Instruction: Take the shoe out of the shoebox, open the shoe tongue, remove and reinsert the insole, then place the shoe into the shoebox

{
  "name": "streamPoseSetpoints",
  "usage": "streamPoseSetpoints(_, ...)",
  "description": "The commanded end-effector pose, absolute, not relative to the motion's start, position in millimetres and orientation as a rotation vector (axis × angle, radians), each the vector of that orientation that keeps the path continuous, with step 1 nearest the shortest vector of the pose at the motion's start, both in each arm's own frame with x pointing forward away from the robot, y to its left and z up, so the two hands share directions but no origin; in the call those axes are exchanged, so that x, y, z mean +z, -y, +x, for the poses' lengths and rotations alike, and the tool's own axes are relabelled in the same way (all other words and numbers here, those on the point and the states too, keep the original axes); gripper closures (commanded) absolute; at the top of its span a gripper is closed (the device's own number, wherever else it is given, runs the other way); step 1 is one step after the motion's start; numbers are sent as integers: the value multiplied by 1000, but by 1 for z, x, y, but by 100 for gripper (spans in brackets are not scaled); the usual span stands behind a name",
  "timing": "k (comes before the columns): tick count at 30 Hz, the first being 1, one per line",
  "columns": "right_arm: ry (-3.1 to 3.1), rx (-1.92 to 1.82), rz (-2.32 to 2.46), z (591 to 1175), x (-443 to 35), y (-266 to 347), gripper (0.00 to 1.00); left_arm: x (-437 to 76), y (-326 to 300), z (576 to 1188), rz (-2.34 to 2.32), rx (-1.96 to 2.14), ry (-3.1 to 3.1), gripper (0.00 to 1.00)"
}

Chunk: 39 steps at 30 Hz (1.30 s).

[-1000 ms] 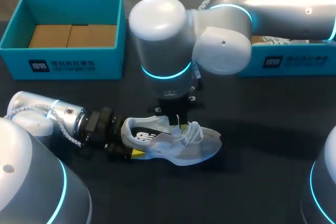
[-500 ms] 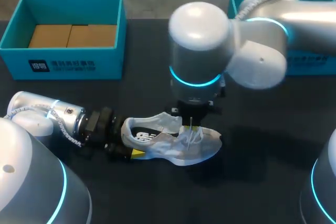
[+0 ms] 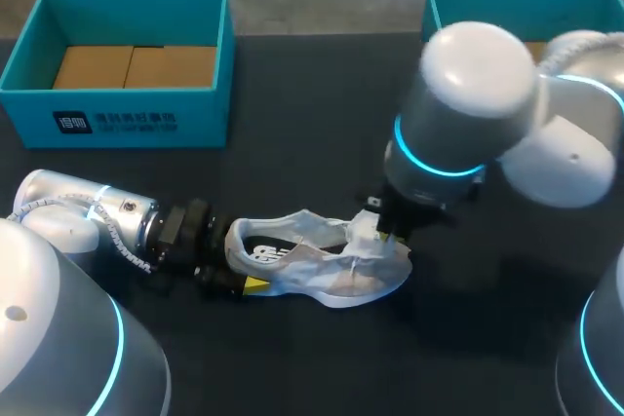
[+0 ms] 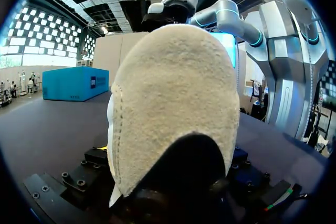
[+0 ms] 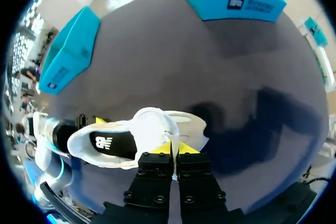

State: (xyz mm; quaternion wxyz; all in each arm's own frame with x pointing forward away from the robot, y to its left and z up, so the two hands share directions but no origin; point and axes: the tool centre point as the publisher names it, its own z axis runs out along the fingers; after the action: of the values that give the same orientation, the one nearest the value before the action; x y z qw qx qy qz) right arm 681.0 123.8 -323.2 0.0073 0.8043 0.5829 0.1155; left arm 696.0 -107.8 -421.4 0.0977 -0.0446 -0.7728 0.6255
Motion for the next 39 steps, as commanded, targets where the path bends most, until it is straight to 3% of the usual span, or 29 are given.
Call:
streamPoseSetpoints(1, -1271, 574, 2960, 678, -328, -112, 100, -423, 107, 697, -134, 1851, 2286, 100)
streamPoseSetpoints(18, -1304, 600, 3048, 678, -347, -96, 100, -423, 107, 697, -134, 1851, 2286, 100)
streamPoseSetpoints(22, -1347, 578, 3015, 678, -338, -97, 37, -423, 107, 697, -134, 1851, 2286, 100)
streamPoseSetpoints(23, -1357, 583, 3004, 678, -335, -97, 25, -423, 107, 697, -134, 1851, 2286, 100)
streamPoseSetpoints(25, -1382, 573, 2977, 678, -326, -98, 11, -423, 107, 697, -134, 1851, 2286, 100)
streamPoseSetpoints(32, -1488, 539, 2857, 677, -285, -101, 2, -423, 107, 697, -134, 1851, 2286, 100)
streamPoseSetpoints(39, -1603, 473, 2735, 677, -250, -106, 5, -423, 107, 697, -134, 1851, 2286, 100)
